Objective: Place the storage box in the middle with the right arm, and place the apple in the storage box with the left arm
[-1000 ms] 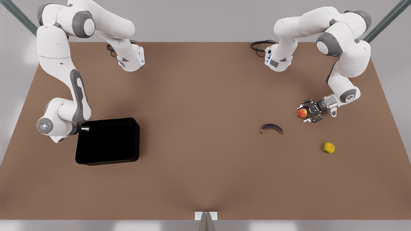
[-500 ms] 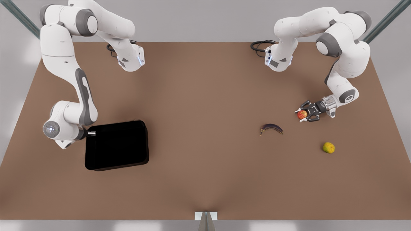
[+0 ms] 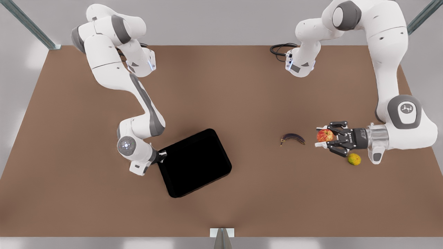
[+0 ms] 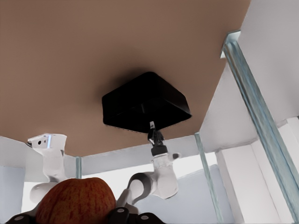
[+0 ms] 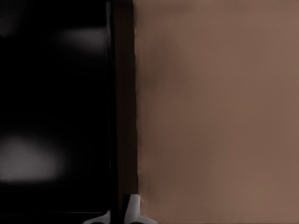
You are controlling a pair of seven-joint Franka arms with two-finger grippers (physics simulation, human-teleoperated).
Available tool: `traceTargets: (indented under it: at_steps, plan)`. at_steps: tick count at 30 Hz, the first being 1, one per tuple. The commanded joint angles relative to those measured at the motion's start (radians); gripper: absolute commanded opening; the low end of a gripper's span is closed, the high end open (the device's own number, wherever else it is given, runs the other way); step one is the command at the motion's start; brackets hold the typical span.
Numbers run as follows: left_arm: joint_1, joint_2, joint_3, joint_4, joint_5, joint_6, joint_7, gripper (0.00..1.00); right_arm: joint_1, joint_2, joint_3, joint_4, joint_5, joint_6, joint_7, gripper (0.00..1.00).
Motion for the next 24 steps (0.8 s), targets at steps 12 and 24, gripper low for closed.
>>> traceTargets:
  at_steps: [12, 24]
  plan:
    - [-0.411, 0.207, -0.111, 0.118, 0.730, 0.374, -0.398, 0.21, 0.112, 0.126, 0.064, 0.082, 0.000, 0.094, 0.000, 1.00]
    - [-0.608, 0.437, -0.105, 0.131, 0.839, 0.652, -0.472, 0.44, -0.244, -0.210, 0.003, 0.130, -0.006, -0.527, -0.009, 1.00]
